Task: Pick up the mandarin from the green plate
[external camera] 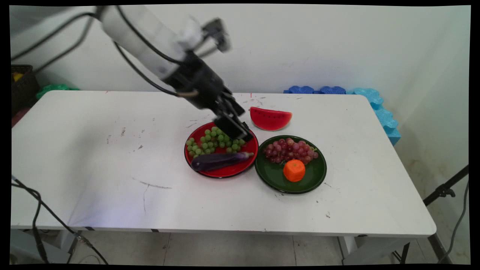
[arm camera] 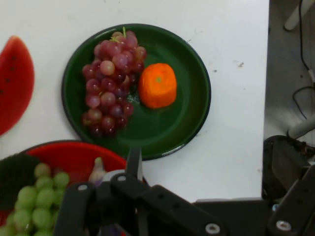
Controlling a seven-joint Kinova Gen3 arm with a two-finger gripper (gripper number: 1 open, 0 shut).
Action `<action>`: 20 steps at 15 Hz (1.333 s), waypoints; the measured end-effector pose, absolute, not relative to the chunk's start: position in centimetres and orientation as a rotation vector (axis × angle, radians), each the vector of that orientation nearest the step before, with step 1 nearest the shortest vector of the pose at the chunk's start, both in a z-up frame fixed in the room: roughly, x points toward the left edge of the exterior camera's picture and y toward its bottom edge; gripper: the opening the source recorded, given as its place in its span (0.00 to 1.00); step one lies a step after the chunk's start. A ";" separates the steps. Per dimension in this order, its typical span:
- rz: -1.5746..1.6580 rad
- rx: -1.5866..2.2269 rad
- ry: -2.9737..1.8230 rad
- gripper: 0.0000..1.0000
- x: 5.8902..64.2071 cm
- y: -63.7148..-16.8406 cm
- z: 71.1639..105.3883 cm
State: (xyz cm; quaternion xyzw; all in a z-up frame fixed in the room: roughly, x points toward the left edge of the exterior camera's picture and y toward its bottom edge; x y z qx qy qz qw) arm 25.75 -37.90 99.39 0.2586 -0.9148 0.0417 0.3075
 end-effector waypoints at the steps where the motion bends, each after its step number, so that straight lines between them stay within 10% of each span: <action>1: 0.111 0.686 -2.426 1.00 24.8 -38.3 98.6; 20: 0.135 0.751 -2.466 1.00 12.4 -44.3 84.2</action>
